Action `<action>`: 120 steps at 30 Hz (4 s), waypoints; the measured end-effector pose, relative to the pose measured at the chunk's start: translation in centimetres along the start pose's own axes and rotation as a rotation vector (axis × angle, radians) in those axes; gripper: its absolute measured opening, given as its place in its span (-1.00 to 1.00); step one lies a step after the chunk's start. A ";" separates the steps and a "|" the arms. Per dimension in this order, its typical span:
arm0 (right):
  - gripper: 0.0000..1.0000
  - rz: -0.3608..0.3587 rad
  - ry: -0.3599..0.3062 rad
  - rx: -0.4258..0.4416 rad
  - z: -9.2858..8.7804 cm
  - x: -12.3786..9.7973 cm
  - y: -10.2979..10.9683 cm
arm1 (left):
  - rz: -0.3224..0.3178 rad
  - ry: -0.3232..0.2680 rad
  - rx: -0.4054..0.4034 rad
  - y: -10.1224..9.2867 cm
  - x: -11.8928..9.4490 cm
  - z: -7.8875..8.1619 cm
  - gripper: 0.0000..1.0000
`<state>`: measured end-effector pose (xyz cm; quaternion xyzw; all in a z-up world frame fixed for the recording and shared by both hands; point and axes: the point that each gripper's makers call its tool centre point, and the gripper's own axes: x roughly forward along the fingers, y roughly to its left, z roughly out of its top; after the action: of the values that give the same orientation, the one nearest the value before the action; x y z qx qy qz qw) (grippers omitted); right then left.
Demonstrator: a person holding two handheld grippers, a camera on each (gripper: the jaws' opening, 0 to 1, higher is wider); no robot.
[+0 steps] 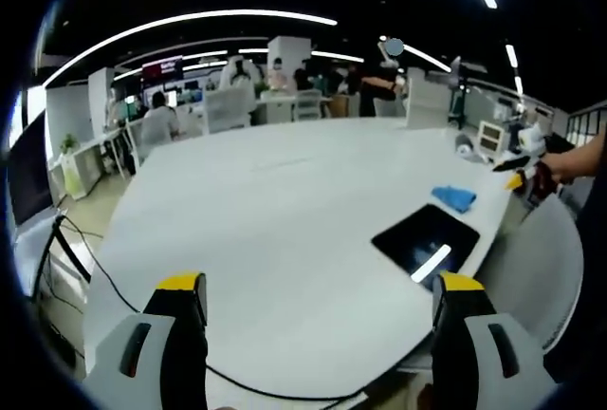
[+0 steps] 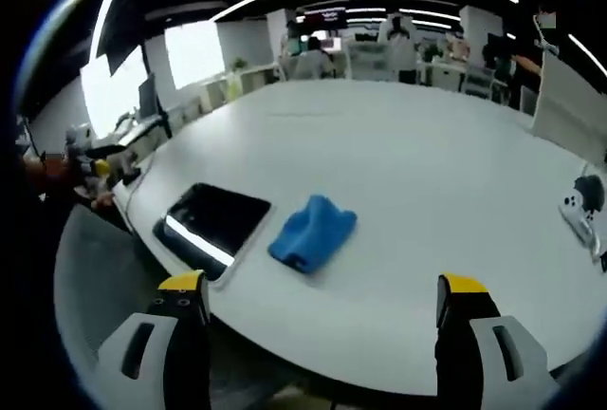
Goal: Wipe the mirror surface with the cleaning cloth until all visible marks leave the cleaned area.
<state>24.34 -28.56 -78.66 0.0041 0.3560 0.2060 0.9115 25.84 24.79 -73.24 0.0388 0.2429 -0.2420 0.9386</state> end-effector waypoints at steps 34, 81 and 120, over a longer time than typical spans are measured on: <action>0.99 0.045 -0.019 -0.050 0.3 0.6 -0.1 | -0.049 0.015 0.018 -4.0 2.3 0.0 0.99; 0.99 0.038 0.003 -0.031 -0.6 0.6 0.4 | -0.065 -0.008 0.023 -4.0 2.5 1.3 0.99; 0.99 0.033 0.011 -0.033 -0.6 0.7 0.2 | -0.054 -0.006 0.016 -3.7 2.3 1.0 0.99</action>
<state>24.31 -28.18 -79.56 -0.0062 0.3573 0.2269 0.9060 26.25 20.33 -73.30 0.0388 0.2391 -0.2693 0.9321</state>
